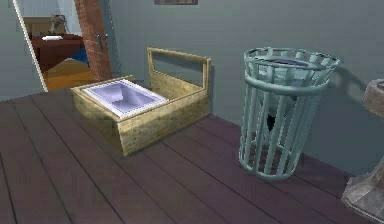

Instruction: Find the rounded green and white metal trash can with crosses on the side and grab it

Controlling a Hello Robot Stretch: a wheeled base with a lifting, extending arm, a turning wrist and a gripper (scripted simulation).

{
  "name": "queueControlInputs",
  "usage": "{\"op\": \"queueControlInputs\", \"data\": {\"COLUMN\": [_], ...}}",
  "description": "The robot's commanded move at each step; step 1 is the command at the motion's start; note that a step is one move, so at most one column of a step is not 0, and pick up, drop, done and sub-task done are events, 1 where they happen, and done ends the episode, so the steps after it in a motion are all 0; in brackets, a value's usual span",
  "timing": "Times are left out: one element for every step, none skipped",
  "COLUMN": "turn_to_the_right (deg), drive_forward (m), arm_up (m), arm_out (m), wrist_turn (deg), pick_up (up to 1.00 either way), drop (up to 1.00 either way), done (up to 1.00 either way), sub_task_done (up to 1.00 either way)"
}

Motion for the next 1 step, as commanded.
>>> {"op": "queueControlInputs", "data": {"turn_to_the_right": [0.0], "drive_forward": [0.00], "arm_up": [0.00], "arm_out": [0.00], "wrist_turn": [0.0], "pick_up": [0.00], "drop": [0.00], "done": [1.00], "sub_task_done": [0.00]}}
